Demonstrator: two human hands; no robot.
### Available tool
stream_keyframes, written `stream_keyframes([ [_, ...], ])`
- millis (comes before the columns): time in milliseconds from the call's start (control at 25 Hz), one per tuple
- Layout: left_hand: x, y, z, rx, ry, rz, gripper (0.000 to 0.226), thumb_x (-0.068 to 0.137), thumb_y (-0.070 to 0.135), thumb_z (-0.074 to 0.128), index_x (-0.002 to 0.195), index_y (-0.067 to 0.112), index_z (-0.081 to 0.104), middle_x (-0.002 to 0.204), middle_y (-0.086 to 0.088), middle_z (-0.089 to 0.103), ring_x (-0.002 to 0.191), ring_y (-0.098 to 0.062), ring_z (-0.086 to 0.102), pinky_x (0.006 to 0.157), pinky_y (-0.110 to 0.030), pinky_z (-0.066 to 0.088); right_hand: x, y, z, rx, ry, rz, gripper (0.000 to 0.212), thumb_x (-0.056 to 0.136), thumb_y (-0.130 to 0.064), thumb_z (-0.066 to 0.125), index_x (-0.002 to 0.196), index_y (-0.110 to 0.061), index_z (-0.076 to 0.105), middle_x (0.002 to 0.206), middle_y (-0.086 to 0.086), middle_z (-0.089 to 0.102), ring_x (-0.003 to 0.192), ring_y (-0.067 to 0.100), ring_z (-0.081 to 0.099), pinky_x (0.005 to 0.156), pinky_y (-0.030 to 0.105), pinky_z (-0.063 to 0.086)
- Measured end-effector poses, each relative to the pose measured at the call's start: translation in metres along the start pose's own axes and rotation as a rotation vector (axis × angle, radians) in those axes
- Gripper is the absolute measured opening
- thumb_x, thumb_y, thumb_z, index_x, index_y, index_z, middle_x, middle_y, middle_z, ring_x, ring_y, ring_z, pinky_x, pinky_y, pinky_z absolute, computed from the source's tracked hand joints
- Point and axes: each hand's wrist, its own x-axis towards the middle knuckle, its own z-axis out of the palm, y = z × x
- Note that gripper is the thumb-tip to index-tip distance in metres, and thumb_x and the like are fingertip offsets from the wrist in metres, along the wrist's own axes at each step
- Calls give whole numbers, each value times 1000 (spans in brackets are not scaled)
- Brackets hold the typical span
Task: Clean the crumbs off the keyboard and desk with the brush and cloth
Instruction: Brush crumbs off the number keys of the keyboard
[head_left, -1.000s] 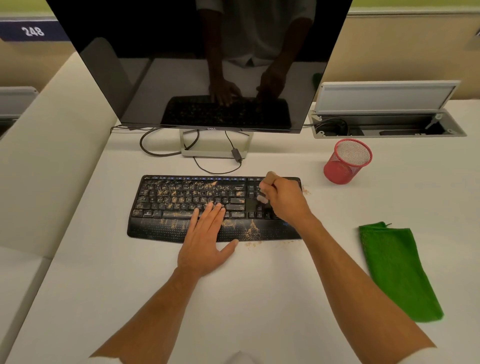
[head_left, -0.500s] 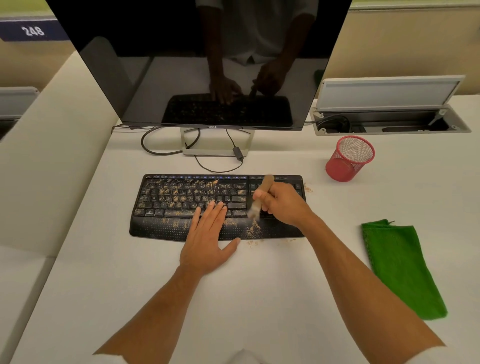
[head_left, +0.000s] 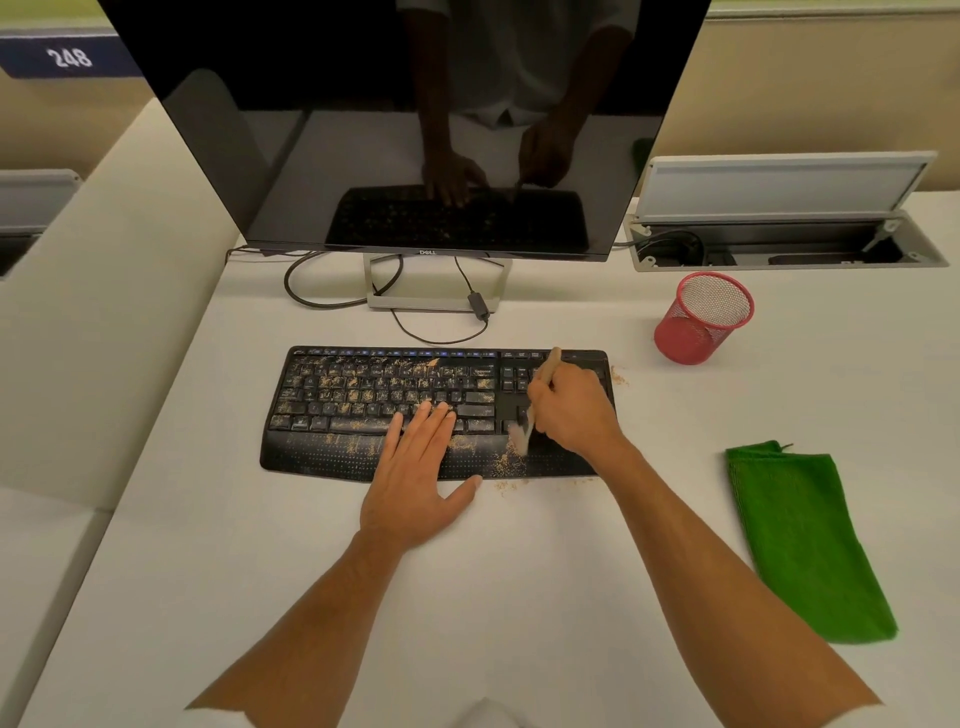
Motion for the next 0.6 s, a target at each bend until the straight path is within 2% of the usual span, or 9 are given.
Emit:
stream_keyframes([
  [80,0,0,0,4,-1,3,82,93,65,41,156,17,22,164,5,14,152,-8,-4,123,-42,-2,3,1,-4,43,5,10,64,107,-31,26,66,5,61,56,12,66,52,26,65,68,42,58],
  [160,1,0,0,2,4,2,82,93,65,41,156,17,22,164,4,14,152,-9,-4,123,-42,-2,5,3,-5,104,134,8,69,105,-43,21,69,-2,63,58,6,66,53,19,65,67,40,59],
  [240,1,0,0,4,0,-1,82,92,66,41,156,17,22,164,5,14,151,-8,-4,124,-43,-2,7,3,0,137,189,-8,61,106,-43,25,75,-8,63,63,3,68,58,16,67,67,41,60],
  [360,0,0,0,1,1,4,82,93,66,40,156,17,22,164,5,13,151,-8,-4,124,-43,-1,4,3,5,71,137,-1,60,108,-34,26,71,-4,63,61,7,67,57,21,67,67,40,59],
  [480,1,-1,0,-1,7,6,82,93,65,40,156,16,23,164,5,14,152,-8,-3,124,-43,-1,9,-1,0,31,50,34,54,102,-27,35,70,5,64,62,14,68,59,30,67,67,45,58],
  [600,1,-1,1,-6,11,6,82,92,65,41,156,16,24,163,5,15,152,-8,-3,124,-42,-2,18,-3,-4,85,57,60,48,101,-24,39,73,6,66,65,13,70,59,29,68,67,44,59],
])
